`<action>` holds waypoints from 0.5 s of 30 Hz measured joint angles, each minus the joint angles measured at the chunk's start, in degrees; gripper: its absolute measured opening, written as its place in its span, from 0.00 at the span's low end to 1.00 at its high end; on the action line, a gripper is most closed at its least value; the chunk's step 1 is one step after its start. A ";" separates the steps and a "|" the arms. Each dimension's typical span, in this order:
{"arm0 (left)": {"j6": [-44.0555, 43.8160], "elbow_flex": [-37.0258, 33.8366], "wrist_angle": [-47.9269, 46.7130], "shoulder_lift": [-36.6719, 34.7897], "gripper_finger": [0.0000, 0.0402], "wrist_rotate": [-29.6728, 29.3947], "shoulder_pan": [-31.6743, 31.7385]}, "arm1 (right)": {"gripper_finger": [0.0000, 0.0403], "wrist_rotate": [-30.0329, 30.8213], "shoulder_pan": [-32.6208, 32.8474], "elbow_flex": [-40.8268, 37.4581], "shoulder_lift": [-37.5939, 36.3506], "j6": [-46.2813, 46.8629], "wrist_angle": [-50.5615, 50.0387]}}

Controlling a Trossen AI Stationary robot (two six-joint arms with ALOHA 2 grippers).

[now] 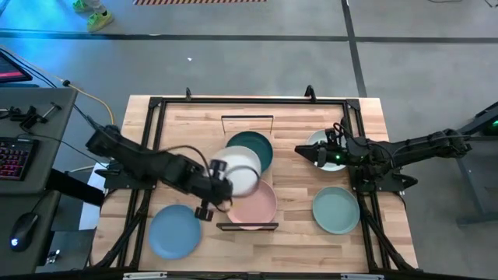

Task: Place and stack plates onto a shelf
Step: Stack the white plate on top of the pink plate on the shelf

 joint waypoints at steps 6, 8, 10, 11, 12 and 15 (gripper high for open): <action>18.20 2.80 0.11 8.28 0.00 -1.64 -1.38 | 0.43 -2.01 0.00 0.00 0.01 0.20 -2.18; 22.36 2.84 -0.04 10.29 0.00 -1.81 -1.35 | 0.43 -2.20 0.00 0.00 0.00 0.29 -2.56; 25.18 2.83 -0.03 11.74 0.00 -1.84 -1.33 | 0.43 -2.26 0.00 0.00 0.00 0.76 -2.86; 26.40 2.83 0.00 12.20 0.00 -1.92 -1.30 | 0.43 -2.27 0.00 0.00 0.00 0.78 -2.87; 27.64 2.83 -0.01 12.46 0.00 -1.98 -1.28 | 0.43 -2.31 0.00 0.00 0.00 0.79 -2.91; 31.16 2.83 0.03 12.82 0.00 -1.78 -1.28 | 0.43 -2.60 0.00 0.00 0.00 0.70 -3.13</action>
